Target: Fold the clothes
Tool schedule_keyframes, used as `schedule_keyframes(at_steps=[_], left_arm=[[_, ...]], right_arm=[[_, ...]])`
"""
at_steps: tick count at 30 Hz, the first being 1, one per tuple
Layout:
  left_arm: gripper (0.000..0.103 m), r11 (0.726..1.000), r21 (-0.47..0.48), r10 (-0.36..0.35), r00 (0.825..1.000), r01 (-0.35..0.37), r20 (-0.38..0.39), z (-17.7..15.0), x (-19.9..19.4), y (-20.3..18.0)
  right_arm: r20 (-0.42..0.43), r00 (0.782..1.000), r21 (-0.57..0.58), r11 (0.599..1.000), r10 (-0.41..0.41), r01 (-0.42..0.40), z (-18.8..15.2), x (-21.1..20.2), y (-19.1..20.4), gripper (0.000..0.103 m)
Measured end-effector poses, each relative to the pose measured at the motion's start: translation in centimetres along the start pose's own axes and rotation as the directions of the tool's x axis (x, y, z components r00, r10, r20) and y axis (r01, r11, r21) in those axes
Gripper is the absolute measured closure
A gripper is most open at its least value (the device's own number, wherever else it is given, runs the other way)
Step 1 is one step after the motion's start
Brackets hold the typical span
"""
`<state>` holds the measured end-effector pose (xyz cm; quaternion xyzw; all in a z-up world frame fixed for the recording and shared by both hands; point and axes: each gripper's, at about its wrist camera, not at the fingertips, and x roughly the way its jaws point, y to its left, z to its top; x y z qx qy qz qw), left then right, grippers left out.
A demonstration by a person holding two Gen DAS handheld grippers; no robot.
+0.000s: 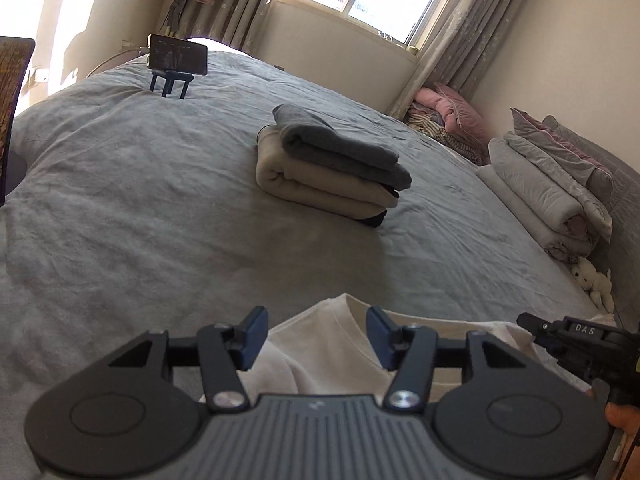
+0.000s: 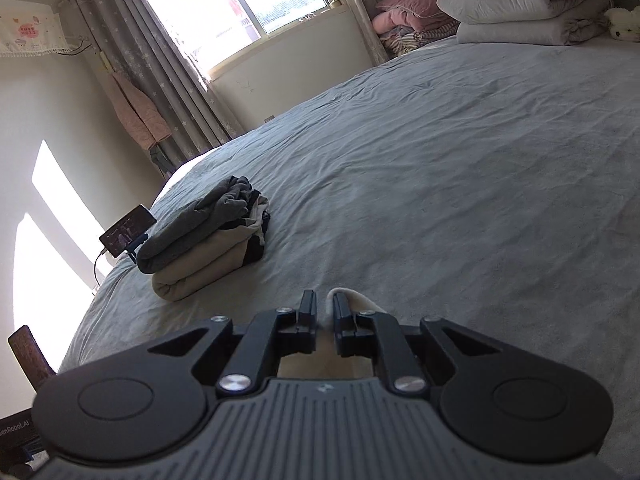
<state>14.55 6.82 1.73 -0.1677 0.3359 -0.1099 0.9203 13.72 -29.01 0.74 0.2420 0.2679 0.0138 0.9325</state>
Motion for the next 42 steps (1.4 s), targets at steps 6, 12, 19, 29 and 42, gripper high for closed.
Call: schedule_keyframes(at_steps=[6,12,19,29,42], left_arm=[[0.044,0.997,0.047,0.065,0.989,-0.059,-0.131,-1.6,-0.5,2.9],[0.049,1.0,-0.012,0.021,0.983,-0.024,-0.182,-3.1,-1.6,4.7],[0.088,0.998,0.007,0.062,0.974,-0.061,-0.218,-4.0,-2.2,4.3],[0.102,0.973,0.121,0.209,0.974,-0.197,-0.089,-3.3,-4.2,3.0],[0.101,0.928,0.201,0.332,0.942,-0.315,-0.055,0.3,1.0,5.1]], right_arm=[[0.024,0.999,-0.053,0.998,-0.037,0.038,0.5,-2.2,-1.8,0.051],[-0.039,0.994,-0.138,0.986,-0.1,0.094,0.8,-2.2,-3.0,0.051],[-0.096,0.971,-0.309,0.934,-0.22,0.181,-2.4,-0.3,-3.0,0.053],[-0.022,0.978,-0.414,0.892,-0.209,0.181,-3.2,-1.3,-1.4,0.095],[-0.041,0.979,-0.36,0.917,-0.197,0.17,-1.6,0.5,-1.7,0.095]])
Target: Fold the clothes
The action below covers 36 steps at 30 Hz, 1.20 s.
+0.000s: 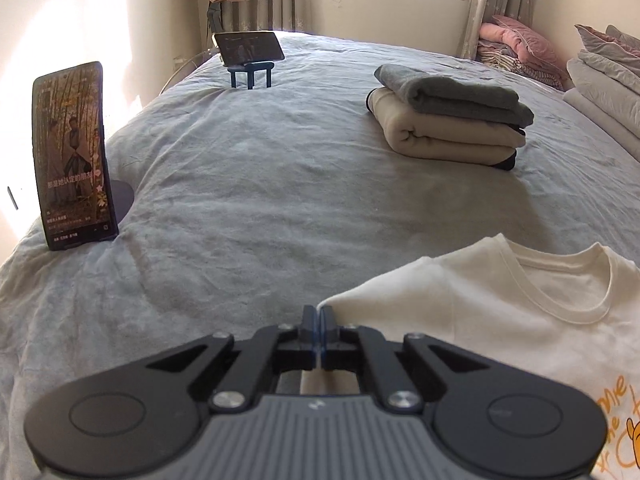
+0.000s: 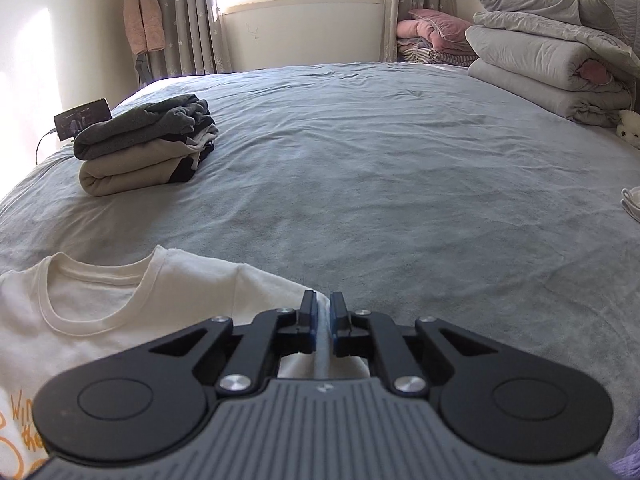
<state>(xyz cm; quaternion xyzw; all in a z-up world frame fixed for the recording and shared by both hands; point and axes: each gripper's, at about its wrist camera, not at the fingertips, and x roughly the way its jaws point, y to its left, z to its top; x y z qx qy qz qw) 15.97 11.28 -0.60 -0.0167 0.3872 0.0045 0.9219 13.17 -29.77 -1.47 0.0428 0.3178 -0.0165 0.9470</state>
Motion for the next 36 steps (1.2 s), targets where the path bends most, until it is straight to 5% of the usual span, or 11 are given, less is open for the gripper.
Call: schedule_keyframes(at_steps=[3,5,7,8,14,15,17,18,19,26,36], left_arm=[[0.099,0.995,-0.06,-0.081,0.997,0.081,0.0,0.0,0.7,0.8],[0.085,0.982,-0.104,-0.158,0.987,0.157,0.006,0.3,0.9,1.5],[0.074,0.975,-0.116,-0.188,0.982,0.188,0.015,0.7,1.3,1.8],[0.07,0.971,-0.118,-0.206,0.978,0.206,0.017,1.0,1.7,1.8],[0.069,0.939,-0.146,-0.315,0.949,0.31,-0.006,1.4,3.4,0.7],[0.071,0.945,-0.129,-0.304,0.953,0.3,-0.007,1.1,3.5,0.3],[0.097,0.957,-0.092,-0.276,0.961,0.275,0.0,0.6,3.3,-0.5],[0.097,0.958,-0.088,-0.273,0.962,0.273,0.012,0.3,3.1,-0.7],[0.097,0.962,-0.084,-0.259,0.965,0.261,0.041,0.1,2.7,-0.7],[0.098,0.99,0.082,-0.13,0.964,0.114,0.231,2.5,0.7,-3.2],[0.097,0.991,0.13,0.01,0.971,-0.042,0.238,6.8,7.0,-4.8]], right_arm=[[-0.022,0.999,0.044,0.998,0.049,-0.048,0.2,0.3,-1.0,0.092],[-0.019,0.996,0.084,0.992,0.093,-0.091,0.6,0.3,-1.9,0.083],[-0.013,0.991,0.145,0.981,0.131,-0.128,1.3,0.4,-3.0,0.057],[-0.009,0.989,0.163,0.976,0.147,-0.144,1.5,0.6,-3.3,0.054],[-0.063,0.976,0.107,0.974,0.208,-0.201,1.4,2.5,-2.3,0.053],[-0.073,0.976,0.068,0.977,0.206,-0.201,1.0,2.8,-1.8,0.052],[-0.055,0.981,-0.01,0.983,0.184,-0.184,0.3,2.3,-0.6,0.065],[-0.046,0.984,-0.045,0.983,0.175,-0.177,-0.1,2.1,-0.1,0.087],[-0.04,0.982,-0.048,0.982,0.182,-0.184,-0.2,1.9,0.1,0.095],[0.099,0.988,-0.045,0.992,0.119,-0.115,3.0,1.2,0.0,0.096],[0.139,0.99,-0.138,0.99,0.031,-0.012,5.9,7.7,2.8,0.096]])
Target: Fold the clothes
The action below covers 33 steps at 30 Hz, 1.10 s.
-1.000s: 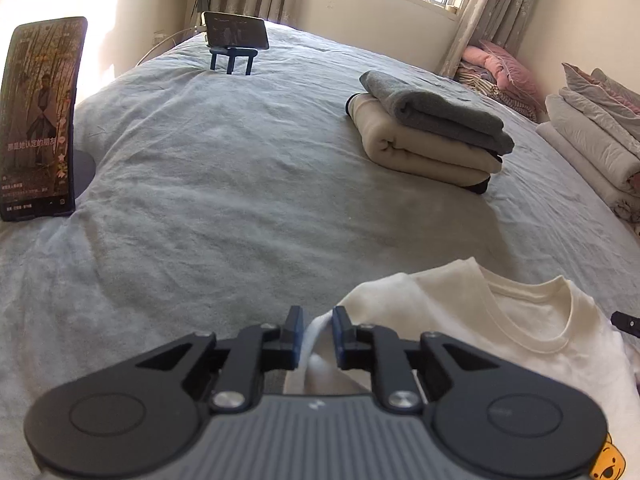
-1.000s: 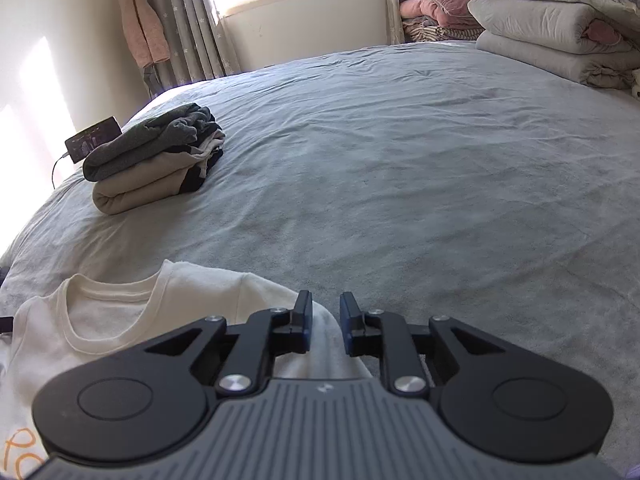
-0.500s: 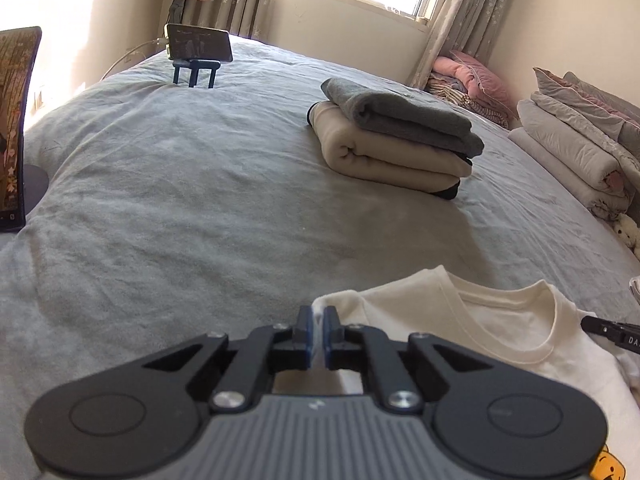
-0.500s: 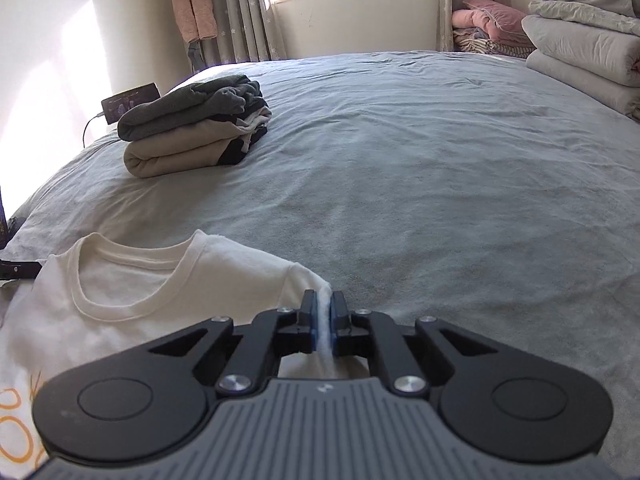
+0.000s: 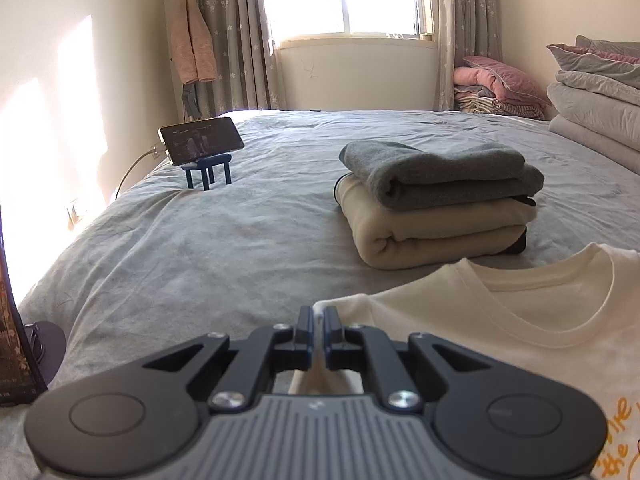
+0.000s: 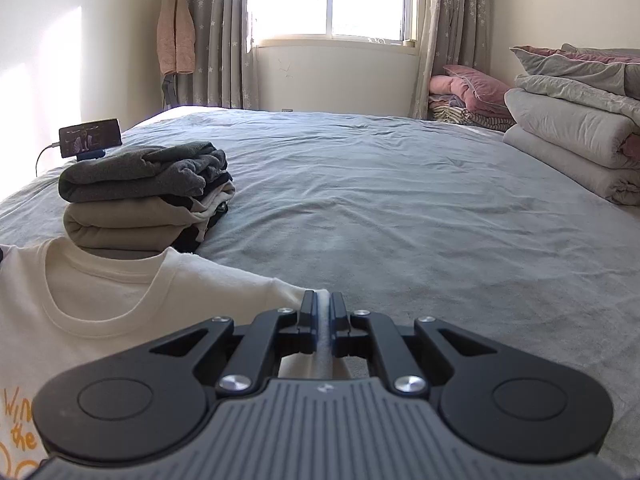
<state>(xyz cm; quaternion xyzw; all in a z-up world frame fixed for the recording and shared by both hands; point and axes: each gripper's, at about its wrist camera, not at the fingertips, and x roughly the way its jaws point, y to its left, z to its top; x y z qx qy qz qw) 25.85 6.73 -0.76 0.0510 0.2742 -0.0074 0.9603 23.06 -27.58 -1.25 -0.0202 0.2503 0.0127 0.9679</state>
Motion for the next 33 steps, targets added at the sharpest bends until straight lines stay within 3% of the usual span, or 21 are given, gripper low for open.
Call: schedule_keyframes(at_steps=[4,10,12,14,16,19,23,33], left_arm=[[0.097,0.999,0.025,0.021,0.999,-0.019,-0.046,-1.4,2.6,-0.3],[0.095,1.0,-0.004,0.003,0.998,-0.003,-0.059,-1.5,2.6,0.1],[0.089,1.0,-0.021,-0.011,0.997,0.009,-0.075,-1.3,2.1,0.3],[0.069,0.999,-0.032,-0.019,0.995,0.016,-0.095,-1.0,0.9,0.5],[0.058,0.998,-0.045,-0.039,0.993,0.034,-0.107,-0.8,-0.6,0.8],[0.054,0.993,-0.096,-0.078,0.987,0.065,-0.142,-1.2,-2.8,1.5],[0.053,0.982,-0.17,-0.108,0.978,0.077,-0.178,-2.5,-5.4,2.5],[0.052,0.932,-0.346,-0.181,0.967,0.109,-0.181,-6.8,-11.3,4.7]], right_arm=[[-0.085,0.996,-0.019,1.0,-0.016,0.014,-1.0,2.9,0.6,0.096],[-0.107,0.994,0.029,1.0,0.01,-0.007,-0.8,2.7,-0.2,0.094],[-0.106,0.994,0.043,0.999,0.022,-0.018,-0.7,1.9,-0.2,0.084],[-0.104,0.994,0.059,0.998,0.037,-0.031,-0.4,0.9,-0.3,0.081],[-0.1,0.994,0.068,0.997,0.048,-0.042,-0.2,-0.4,-0.4,0.071],[-0.102,0.993,0.063,0.997,0.061,-0.055,-0.3,-2.6,-0.5,0.067],[-0.118,0.99,0.058,0.996,0.077,-0.071,-1.1,-5.5,-0.7,0.067],[-0.141,0.984,0.123,0.988,0.106,-0.089,-3.8,-11.5,-0.9,0.064]])
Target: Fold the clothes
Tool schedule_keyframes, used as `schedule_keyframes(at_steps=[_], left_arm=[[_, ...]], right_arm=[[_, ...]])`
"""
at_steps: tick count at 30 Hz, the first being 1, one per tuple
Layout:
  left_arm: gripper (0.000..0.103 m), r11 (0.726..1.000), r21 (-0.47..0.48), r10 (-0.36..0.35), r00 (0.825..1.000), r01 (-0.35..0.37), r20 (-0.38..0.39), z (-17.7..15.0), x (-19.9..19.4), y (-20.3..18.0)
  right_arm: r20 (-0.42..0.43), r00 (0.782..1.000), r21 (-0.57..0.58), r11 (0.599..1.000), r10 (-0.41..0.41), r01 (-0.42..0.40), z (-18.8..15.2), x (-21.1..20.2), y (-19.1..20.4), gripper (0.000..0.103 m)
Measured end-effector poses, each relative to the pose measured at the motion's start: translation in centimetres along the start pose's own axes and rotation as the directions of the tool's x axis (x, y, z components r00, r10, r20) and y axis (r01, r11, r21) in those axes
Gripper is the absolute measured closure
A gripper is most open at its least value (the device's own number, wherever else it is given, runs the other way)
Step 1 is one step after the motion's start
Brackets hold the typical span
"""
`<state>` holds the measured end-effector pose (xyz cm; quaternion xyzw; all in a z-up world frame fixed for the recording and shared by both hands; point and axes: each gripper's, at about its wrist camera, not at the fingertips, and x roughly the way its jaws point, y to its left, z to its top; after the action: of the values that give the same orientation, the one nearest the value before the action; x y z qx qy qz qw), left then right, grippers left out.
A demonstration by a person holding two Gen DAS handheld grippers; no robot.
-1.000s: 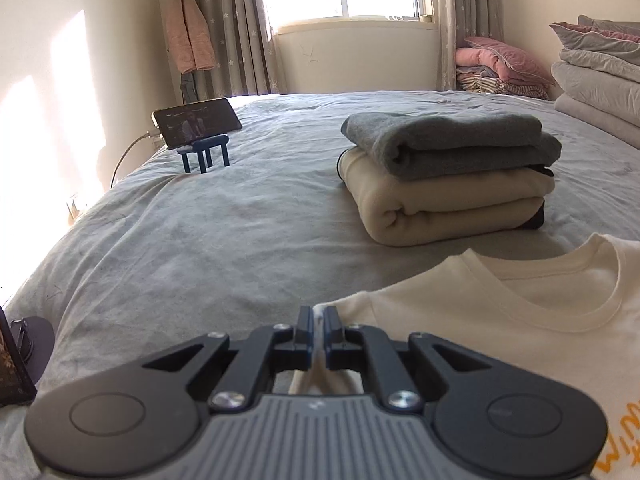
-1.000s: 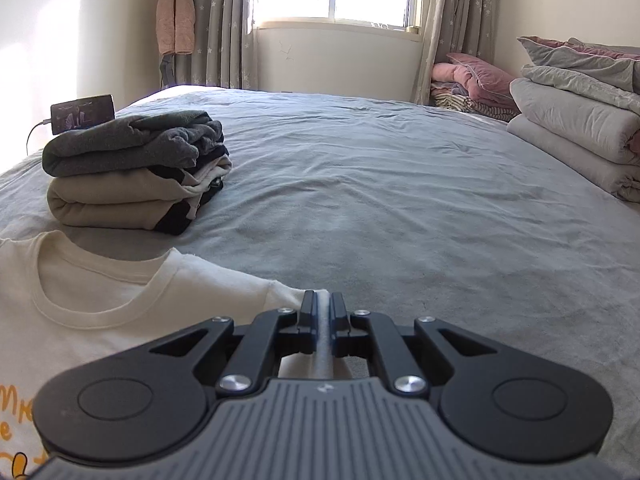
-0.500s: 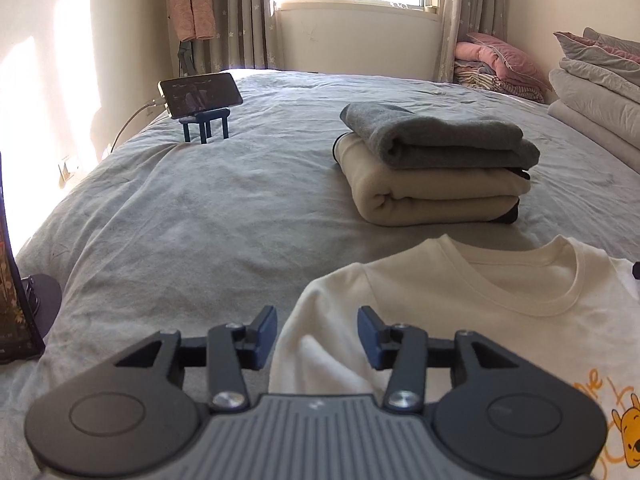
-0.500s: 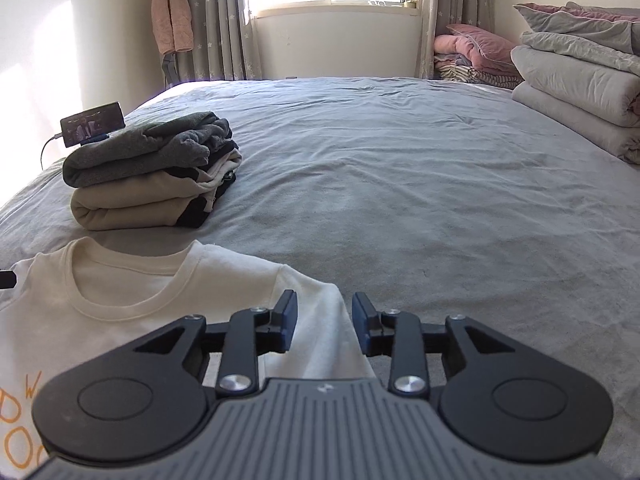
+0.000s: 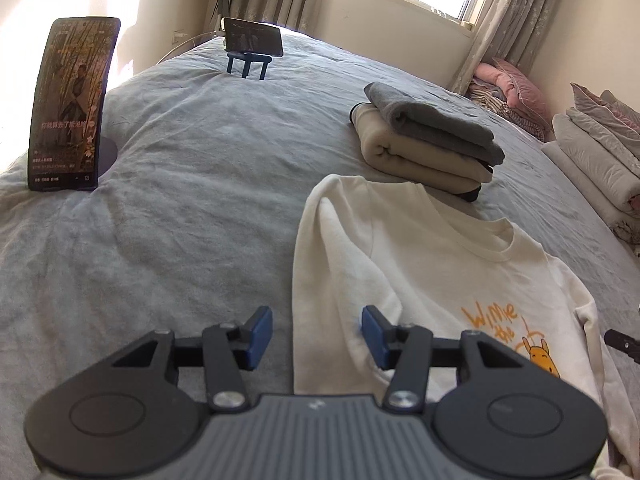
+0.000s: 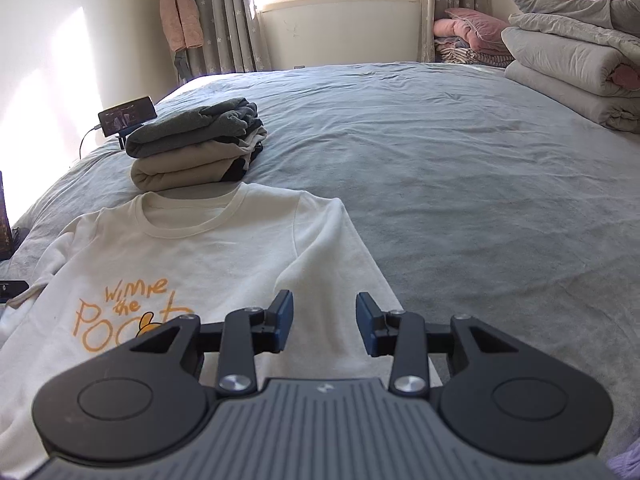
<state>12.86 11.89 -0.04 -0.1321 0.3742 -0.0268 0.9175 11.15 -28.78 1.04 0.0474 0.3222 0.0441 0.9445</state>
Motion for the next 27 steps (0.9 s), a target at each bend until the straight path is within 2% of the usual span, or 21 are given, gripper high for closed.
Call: schedule_keyframes(at_steps=[7,14,21,25,27], left_arm=[[0.049,0.995,-0.091,-0.053,0.998,0.05,-0.029,-2.8,-2.4,0.9],[0.048,0.978,-0.181,-0.111,0.992,0.098,-0.064,-5.3,-3.7,1.1],[0.048,0.966,-0.216,-0.161,0.984,0.142,-0.074,-6.8,-4.3,0.4],[0.052,0.954,-0.252,-0.188,0.979,0.163,-0.079,-7.3,-3.9,0.1],[0.064,0.946,-0.279,-0.191,0.979,0.163,-0.077,-7.5,-3.6,0.3]], right_arm=[[-0.003,0.999,0.058,0.997,0.042,-0.041,-2.3,-3.2,0.5,0.063],[-0.039,0.998,0.026,0.998,0.053,-0.052,-4.1,-5.5,2.0,0.058],[-0.073,0.996,0.036,0.998,0.047,-0.044,-6.1,-7.3,2.0,0.053],[-0.091,0.994,0.04,0.998,0.054,-0.05,-7.3,-8.3,2.0,0.051],[-0.097,0.993,0.046,0.997,0.072,-0.067,-7.8,-8.7,2.2,0.051]])
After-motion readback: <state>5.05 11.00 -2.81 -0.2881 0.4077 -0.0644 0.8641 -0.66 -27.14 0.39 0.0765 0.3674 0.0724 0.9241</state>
